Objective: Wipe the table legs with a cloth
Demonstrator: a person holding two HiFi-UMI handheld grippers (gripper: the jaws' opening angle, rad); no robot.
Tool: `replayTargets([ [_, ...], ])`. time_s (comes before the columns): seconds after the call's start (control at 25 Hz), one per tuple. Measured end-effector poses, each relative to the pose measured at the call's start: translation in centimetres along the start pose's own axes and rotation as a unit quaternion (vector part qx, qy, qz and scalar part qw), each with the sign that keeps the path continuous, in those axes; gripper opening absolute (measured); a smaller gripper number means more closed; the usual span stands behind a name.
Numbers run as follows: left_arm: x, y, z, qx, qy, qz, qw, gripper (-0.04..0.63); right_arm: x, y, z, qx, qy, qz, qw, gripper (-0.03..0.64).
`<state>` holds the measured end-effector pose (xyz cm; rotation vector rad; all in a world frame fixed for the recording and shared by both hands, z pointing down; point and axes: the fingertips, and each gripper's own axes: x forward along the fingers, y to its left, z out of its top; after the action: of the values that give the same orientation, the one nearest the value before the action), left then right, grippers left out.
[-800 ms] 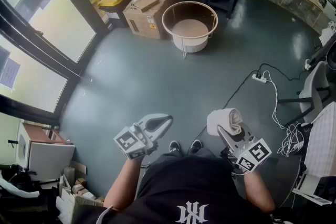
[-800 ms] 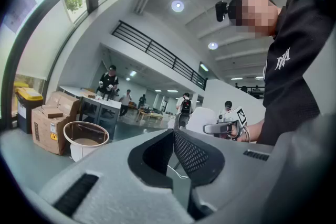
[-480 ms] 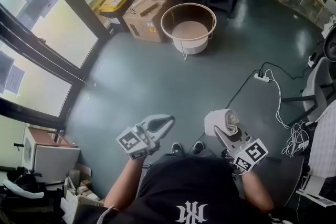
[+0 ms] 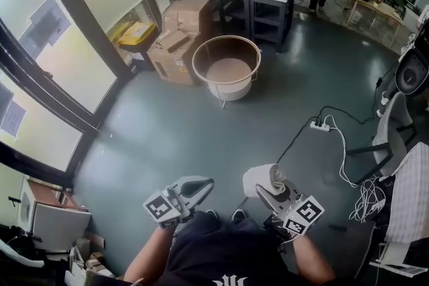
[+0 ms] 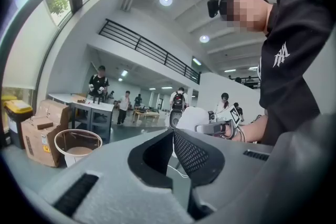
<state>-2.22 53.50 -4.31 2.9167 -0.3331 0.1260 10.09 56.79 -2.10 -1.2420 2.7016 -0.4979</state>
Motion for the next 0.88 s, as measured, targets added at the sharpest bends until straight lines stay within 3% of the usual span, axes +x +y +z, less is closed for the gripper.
replayTargets([
  [0.48,0.1,6.2,-1.0,-0.035,-0.011,0.041,0.9985,0.005,4.2,-1.8,-0.1,0.002,0.028,0.029,0.999,0.075],
  [0.76,0.6,13.8,-2.4,-0.065,-0.016,0.066,0.9955,0.005,9.0,-5.4,-0.1,-0.001,0.057,0.024,0.998,0.074],
  [0.88,0.4,17.4,-3.3,-0.043,0.005,0.06,0.9973,0.005,12.6,-6.8,-0.3,-0.008,0.086,0.02,0.996,0.075],
])
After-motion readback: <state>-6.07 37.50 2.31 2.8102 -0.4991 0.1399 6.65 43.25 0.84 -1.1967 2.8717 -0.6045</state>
